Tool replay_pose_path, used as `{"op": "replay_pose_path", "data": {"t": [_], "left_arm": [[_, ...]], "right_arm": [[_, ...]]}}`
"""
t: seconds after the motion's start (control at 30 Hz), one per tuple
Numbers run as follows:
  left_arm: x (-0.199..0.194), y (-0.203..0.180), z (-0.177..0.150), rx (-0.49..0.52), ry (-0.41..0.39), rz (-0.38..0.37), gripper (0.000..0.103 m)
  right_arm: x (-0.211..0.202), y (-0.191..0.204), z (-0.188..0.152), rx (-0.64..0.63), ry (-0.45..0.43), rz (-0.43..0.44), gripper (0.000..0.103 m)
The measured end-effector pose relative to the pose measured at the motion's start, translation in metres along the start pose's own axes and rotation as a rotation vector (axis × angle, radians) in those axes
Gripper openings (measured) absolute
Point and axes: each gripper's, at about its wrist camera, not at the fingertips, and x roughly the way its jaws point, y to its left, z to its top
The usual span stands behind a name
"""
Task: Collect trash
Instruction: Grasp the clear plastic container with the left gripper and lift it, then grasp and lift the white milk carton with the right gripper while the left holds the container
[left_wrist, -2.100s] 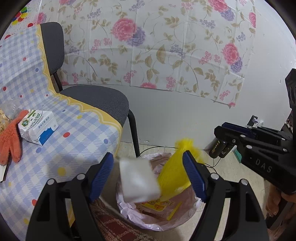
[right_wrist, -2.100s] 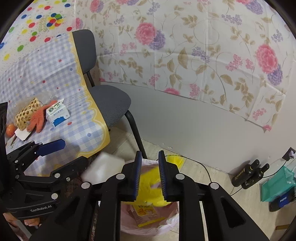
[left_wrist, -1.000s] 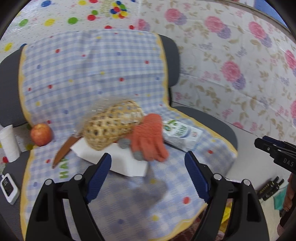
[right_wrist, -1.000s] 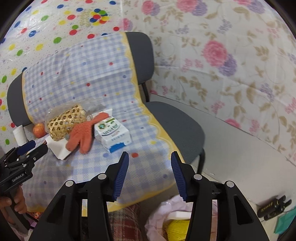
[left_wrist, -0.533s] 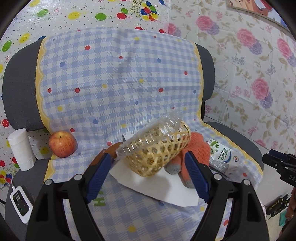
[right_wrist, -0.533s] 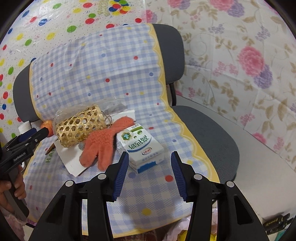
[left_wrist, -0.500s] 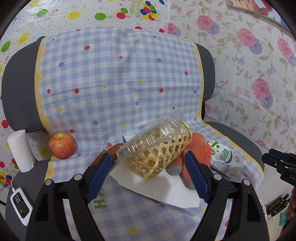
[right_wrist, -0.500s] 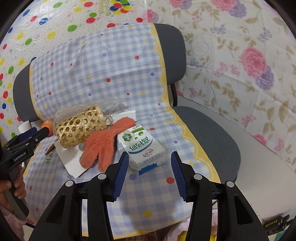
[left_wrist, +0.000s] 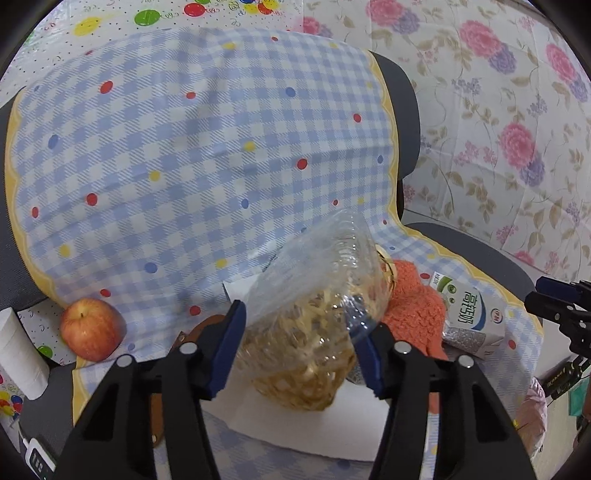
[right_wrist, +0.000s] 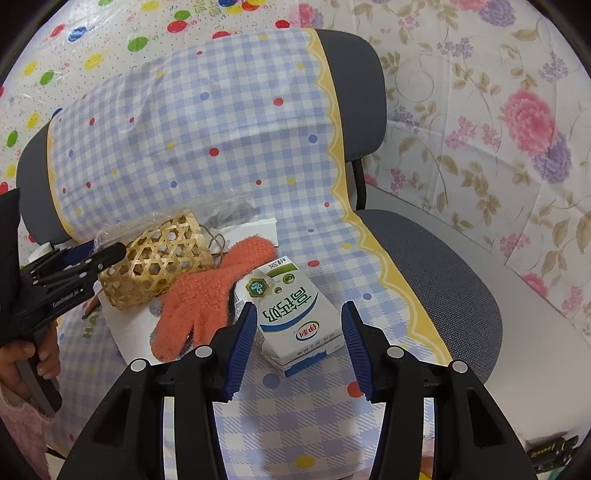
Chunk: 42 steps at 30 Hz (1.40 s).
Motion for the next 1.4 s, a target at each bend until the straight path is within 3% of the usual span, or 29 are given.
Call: {"op": "replay_pose_path", "data": {"t": [0.1, 0.23, 0.27, 0.37, 0.63, 0.77, 0.83, 0.97, 1.27, 1.4], "left_arm": [[0.010, 0.006, 0.004, -0.017, 0.025, -0.005, 0.046], [0.011, 0.022, 0.008, -0.092, 0.018, 0.014, 0.031], [0.010, 0.025, 0.009, -0.110, 0.012, 0.033, 0.021], [0.001, 0.043, 0.002, -0.200, -0.018, 0.061, 0.013], [-0.054, 0.066, -0.008, -0.320, -0.141, 0.163, 0.013], [-0.090, 0.061, -0.018, -0.297, -0.185, 0.217, 0.013], [-0.099, 0.058, -0.025, -0.287, -0.182, 0.236, 0.013], [-0.111, 0.060, -0.042, -0.307, -0.173, 0.252, 0.013], [-0.097, 0.062, -0.058, -0.359, -0.124, 0.235, 0.013], [-0.091, 0.056, -0.054, -0.354, -0.123, 0.231, 0.013]], "right_arm": [[0.003, 0.000, -0.001, 0.000, 0.004, -0.003, 0.049], [0.006, 0.000, -0.004, 0.001, 0.013, -0.003, 0.049], [0.006, 0.000, -0.004, -0.001, 0.014, -0.004, 0.049], [0.005, 0.001, -0.006, -0.006, 0.014, -0.002, 0.049], [-0.009, 0.015, -0.008, -0.031, -0.015, 0.015, 0.049], [-0.015, 0.020, -0.013, -0.044, -0.030, 0.016, 0.055], [-0.017, 0.022, -0.017, -0.049, -0.032, 0.016, 0.062], [-0.014, 0.024, -0.029, -0.071, -0.017, 0.000, 0.067], [0.008, 0.003, -0.043, -0.060, 0.006, 0.003, 0.065], [0.023, -0.005, -0.039, -0.077, 0.009, 0.030, 0.087]]}}
